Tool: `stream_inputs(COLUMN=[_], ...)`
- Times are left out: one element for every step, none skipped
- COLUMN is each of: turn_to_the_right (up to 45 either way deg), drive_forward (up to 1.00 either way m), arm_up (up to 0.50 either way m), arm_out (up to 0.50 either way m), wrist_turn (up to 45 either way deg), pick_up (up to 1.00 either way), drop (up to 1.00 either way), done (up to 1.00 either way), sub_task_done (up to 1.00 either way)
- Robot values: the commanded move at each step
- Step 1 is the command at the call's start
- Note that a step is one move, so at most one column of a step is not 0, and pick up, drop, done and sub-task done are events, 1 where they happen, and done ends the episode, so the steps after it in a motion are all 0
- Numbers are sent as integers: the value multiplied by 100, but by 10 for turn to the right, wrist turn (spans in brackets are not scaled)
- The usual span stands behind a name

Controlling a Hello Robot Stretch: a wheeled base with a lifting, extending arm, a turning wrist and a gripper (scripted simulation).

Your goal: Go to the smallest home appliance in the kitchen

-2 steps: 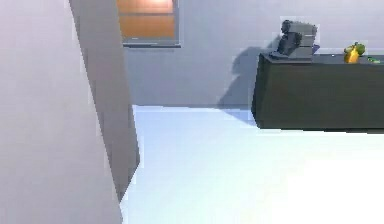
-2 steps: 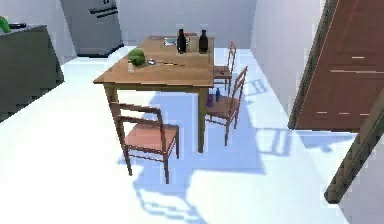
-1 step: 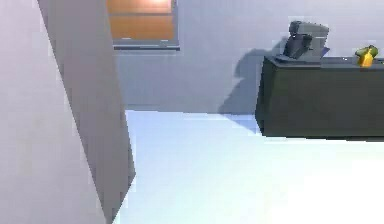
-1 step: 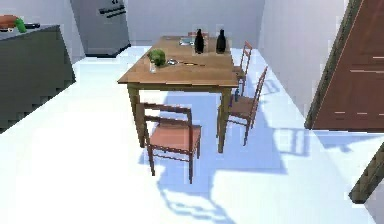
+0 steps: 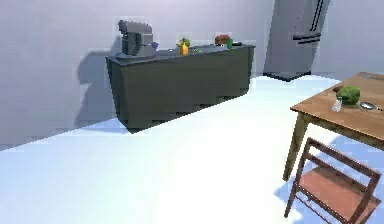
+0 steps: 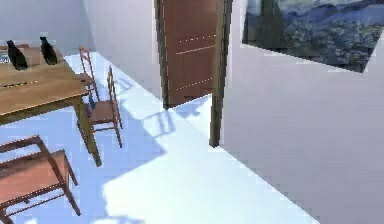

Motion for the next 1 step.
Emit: stream_inputs(turn_to_the_right=[0], drive_forward=[100], arm_up=[0], arm_out=[0], wrist_turn=[0], pick_up=[0], drop=[0], done=[0], sub_task_done=[0])
